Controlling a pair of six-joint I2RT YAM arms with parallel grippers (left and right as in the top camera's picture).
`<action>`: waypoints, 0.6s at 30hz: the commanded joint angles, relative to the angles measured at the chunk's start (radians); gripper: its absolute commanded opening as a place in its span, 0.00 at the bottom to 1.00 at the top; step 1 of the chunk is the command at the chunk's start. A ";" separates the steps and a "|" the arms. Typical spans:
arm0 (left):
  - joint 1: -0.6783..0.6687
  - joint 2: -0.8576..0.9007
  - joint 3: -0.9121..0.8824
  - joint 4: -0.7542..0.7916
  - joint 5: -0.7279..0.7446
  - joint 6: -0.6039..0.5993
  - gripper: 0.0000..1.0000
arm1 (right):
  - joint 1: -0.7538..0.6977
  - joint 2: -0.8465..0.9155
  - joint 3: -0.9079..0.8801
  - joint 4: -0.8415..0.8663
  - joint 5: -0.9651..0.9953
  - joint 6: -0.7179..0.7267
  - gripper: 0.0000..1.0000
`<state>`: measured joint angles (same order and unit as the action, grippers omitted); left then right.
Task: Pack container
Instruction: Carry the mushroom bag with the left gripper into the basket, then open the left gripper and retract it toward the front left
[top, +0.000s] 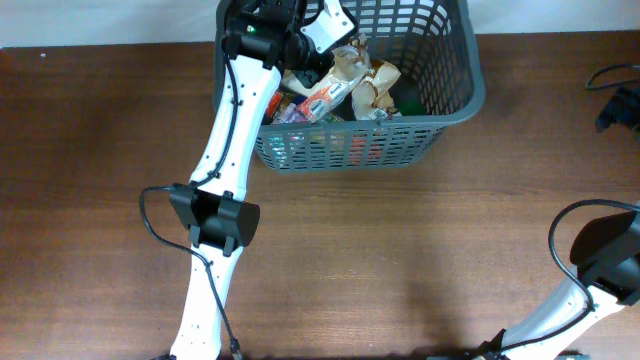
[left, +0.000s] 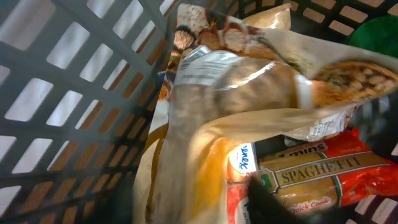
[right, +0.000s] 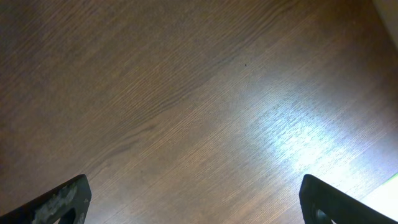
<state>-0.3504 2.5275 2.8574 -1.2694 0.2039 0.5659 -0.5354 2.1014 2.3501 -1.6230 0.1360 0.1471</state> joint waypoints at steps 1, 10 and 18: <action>0.006 0.008 0.005 -0.005 -0.011 0.010 0.86 | -0.001 0.002 -0.004 0.000 -0.002 0.004 0.99; 0.006 -0.104 0.021 -0.063 -0.096 0.006 0.99 | -0.001 0.002 -0.004 0.000 -0.002 0.005 0.99; 0.014 -0.424 0.030 -0.211 -0.213 -0.001 0.99 | -0.001 0.002 -0.004 0.000 -0.002 0.004 0.99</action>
<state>-0.3500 2.3146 2.8574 -1.4647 0.0578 0.5682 -0.5354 2.1014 2.3501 -1.6230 0.1360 0.1474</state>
